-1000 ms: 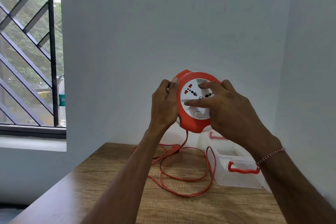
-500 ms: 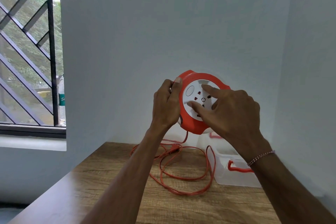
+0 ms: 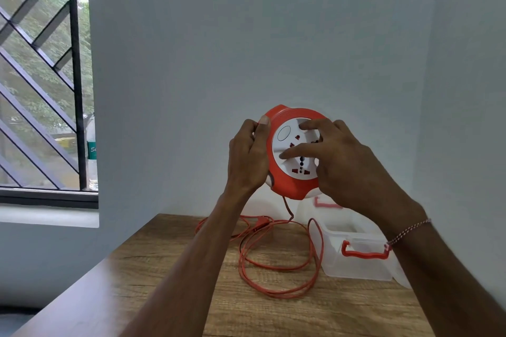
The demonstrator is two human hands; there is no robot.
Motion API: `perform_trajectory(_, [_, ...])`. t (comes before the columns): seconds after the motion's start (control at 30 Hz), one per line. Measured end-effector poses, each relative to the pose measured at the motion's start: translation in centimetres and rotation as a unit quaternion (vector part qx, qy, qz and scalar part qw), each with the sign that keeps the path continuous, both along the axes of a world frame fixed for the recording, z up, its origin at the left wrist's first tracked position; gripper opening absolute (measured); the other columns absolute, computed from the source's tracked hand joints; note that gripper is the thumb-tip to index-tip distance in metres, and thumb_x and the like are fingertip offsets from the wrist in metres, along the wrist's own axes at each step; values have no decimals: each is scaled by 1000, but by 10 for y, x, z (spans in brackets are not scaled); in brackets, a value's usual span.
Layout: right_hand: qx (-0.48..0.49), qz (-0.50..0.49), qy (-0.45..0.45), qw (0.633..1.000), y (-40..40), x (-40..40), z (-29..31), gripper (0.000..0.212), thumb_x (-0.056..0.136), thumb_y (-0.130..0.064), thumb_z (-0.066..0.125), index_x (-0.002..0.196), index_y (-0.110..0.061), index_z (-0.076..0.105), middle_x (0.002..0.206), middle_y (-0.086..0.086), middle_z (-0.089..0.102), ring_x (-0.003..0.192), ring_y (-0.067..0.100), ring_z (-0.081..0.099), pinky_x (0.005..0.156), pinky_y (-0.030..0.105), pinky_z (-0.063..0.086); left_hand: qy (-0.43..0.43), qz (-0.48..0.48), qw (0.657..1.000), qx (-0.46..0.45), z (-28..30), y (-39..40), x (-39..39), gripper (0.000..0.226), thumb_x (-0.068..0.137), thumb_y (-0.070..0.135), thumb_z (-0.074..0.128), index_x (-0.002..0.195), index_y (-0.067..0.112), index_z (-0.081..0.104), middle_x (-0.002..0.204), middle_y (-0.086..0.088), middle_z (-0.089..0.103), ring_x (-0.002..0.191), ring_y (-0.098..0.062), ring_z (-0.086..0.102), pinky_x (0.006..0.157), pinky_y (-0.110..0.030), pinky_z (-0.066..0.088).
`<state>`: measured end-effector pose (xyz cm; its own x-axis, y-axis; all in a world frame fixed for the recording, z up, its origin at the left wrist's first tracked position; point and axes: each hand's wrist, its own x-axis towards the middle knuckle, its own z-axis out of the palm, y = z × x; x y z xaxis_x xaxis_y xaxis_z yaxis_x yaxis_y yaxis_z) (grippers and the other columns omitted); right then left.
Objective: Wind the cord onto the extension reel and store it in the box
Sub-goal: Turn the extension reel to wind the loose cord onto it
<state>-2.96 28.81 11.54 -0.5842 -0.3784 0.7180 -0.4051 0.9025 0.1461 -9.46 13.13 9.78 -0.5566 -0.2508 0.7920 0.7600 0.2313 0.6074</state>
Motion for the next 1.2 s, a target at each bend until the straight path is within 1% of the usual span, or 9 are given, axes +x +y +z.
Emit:
perform_trajectory(0.1, [25, -33, 6, 999, -4, 6, -1, 58, 77, -27, 74, 128, -44, 52, 149, 0, 34, 133, 25, 30, 97, 43, 45, -2, 6, 1000, -3, -1, 0, 0, 37, 101, 40, 38, 99, 9, 59, 82, 6, 67, 72, -16, 68, 64, -24, 59])
perform_trajectory(0.23, [22, -43, 36, 998, -6, 9, -3, 56, 77, -33, 73, 128, -45, 53, 143, 3, 42, 126, 26, 38, 90, 42, 49, 1, 6, 1000, -6, -1, 0, 0, 37, 101, 40, 39, 98, 9, 59, 80, 6, 67, 72, -13, 67, 61, -20, 58])
perform_trajectory(0.4, [-20, -43, 57, 997, -3, -1, -10, 56, 77, -36, 71, 129, -45, 51, 130, 6, 52, 114, 24, 49, 81, 37, 51, 5, 0, 1000, -9, -1, 1, 1, 39, 101, 40, 40, 96, 6, 58, 77, 1, 67, 67, -15, 67, 59, -21, 57])
perform_trajectory(0.6, [-92, -47, 99, 990, -1, -6, -13, 65, 75, -69, 56, 132, -40, 50, 119, 4, 66, 98, 24, 64, 79, 38, 53, 10, -1, 1000, -10, -1, 1, 2, 39, 100, 40, 41, 95, 5, 57, 73, 1, 65, 60, -10, 65, 56, -19, 55])
perform_trajectory(0.7, [-154, -43, 96, 983, -4, -4, -10, 71, 74, -76, 48, 130, -32, 55, 111, 1, 70, 88, 23, 69, 76, 36, 55, 5, -6, 1000, -8, -1, 2, 3, 37, 101, 40, 40, 97, 9, 58, 78, 2, 68, 67, -13, 68, 60, -22, 57])
perform_trajectory(0.87, [-170, 8, 102, 980, -3, -6, -8, 53, 82, -56, 57, 119, -19, 64, 103, 7, 73, 83, 26, 70, 78, 37, 55, 2, -7, 1000, -6, -1, 3, 3, 35, 101, 40, 40, 100, 10, 58, 80, 7, 67, 71, -12, 68, 59, -20, 57])
perform_trajectory(1.0, [-120, 38, 102, 987, 3, -5, -2, 30, 83, -24, 68, 113, -20, 67, 115, 11, 66, 99, 29, 61, 82, 37, 52, -5, -2, 1000, 4, 0, -1, 1, 34, 100, 42, 39, 99, 14, 59, 83, 7, 68, 71, -12, 69, 61, -21, 58])
perform_trajectory(1.1, [-61, 29, 36, 997, 2, 0, 2, 44, 76, -9, 74, 112, -32, 67, 133, 6, 53, 119, 27, 45, 90, 42, 49, -5, -3, 1000, 11, 1, -2, 2, 32, 101, 41, 38, 99, 16, 59, 83, 9, 68, 72, -11, 69, 61, -21, 58])
perform_trajectory(1.2, [-7, 6, -5, 1000, -1, 8, 3, 55, 74, -15, 77, 120, -41, 60, 147, 1, 37, 130, 24, 30, 99, 42, 43, -4, -3, 1000, 7, 1, -1, 5, 27, 101, 40, 38, 98, 20, 57, 83, 12, 67, 72, -7, 69, 60, -16, 56])
